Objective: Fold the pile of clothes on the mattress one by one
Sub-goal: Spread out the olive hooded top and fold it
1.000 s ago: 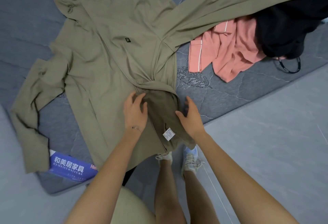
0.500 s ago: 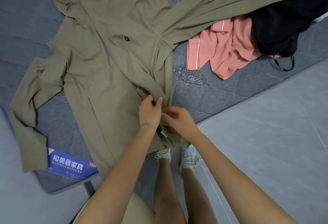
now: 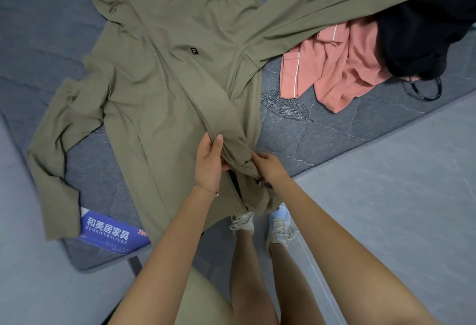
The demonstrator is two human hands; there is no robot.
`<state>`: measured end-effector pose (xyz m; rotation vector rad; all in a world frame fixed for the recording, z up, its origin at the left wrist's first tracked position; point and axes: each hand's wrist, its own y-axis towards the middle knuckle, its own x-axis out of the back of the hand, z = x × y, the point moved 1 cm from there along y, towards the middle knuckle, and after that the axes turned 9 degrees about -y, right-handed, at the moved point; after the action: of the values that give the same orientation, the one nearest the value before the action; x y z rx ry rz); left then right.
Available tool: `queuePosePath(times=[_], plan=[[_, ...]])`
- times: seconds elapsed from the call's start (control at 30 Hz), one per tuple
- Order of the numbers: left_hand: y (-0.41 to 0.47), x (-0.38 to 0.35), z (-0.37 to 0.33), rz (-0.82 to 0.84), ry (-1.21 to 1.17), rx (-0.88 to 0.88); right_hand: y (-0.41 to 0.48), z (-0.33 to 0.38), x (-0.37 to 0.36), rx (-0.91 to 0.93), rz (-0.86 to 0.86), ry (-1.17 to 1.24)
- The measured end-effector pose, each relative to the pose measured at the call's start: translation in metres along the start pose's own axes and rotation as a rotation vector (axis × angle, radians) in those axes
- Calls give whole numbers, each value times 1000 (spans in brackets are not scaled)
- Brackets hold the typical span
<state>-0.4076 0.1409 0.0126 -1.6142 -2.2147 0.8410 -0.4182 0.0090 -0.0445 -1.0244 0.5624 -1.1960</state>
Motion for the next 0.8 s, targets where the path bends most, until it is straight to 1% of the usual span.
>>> queuePosePath(times=[0.07, 0.17, 0.27, 0.4, 0.5, 0.57, 0.67, 0.73, 0.8], plan=[[0, 8, 3, -2, -18, -16, 4, 2, -7, 48, -29, 9], [-1, 17, 8, -33, -87, -47, 4, 3, -9, 101, -154, 44], [1, 24, 14, -51, -135, -79, 5, -4, 8, 96, -334, 29], [6, 24, 22, -62, -137, -103, 3, -12, 53, 68, -623, 111], [10, 17, 30, -71, -35, -125, 4, -10, 82, 132, -768, 172], [10, 12, 36, -75, 116, -154, 6, -8, 89, 145, -764, 147], [9, 8, 46, -98, 267, -163, 9, -13, 89, 119, -652, 112], [5, 13, 51, -150, 300, -118, 8, -23, 90, 85, -554, 36], [-3, 20, 60, -196, 352, -26, 6, -37, 90, 35, -465, -104]])
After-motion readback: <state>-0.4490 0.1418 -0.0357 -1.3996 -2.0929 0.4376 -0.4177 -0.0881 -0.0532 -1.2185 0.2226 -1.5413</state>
